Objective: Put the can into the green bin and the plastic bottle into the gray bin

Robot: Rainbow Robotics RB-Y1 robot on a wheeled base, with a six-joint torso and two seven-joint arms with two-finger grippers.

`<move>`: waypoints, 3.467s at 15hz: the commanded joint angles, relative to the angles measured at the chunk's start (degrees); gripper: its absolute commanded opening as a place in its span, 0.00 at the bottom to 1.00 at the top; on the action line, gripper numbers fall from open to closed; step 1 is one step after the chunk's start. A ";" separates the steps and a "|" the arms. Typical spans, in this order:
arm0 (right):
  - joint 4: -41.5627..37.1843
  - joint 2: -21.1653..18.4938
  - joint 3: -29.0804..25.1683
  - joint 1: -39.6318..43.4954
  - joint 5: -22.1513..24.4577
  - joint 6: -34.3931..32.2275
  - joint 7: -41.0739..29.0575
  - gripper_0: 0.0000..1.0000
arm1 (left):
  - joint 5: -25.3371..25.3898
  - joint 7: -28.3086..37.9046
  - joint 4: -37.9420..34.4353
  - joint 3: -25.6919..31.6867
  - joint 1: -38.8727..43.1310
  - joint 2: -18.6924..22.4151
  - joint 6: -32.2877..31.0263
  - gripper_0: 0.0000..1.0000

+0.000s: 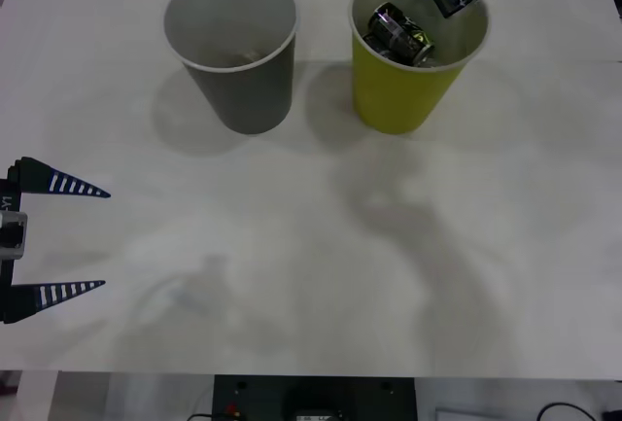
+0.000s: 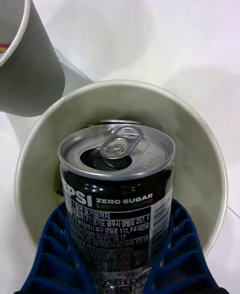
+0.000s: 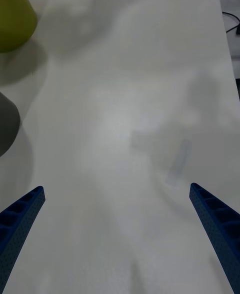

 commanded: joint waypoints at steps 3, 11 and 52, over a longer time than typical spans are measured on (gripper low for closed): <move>1.08 1.44 0.31 -0.67 0.44 0.23 5.56 1.00 | 0.00 0.00 0.00 0.00 0.00 0.00 0.01 1.00; -6.91 -5.86 -4.70 3.90 -10.64 -4.42 8.11 1.00 | 0.00 0.00 0.00 0.00 0.00 0.00 0.01 1.00; -42.60 -8.40 -45.83 76.50 -24.70 -5.30 63.57 1.00 | 0.00 0.00 0.00 0.00 0.00 0.00 0.01 1.00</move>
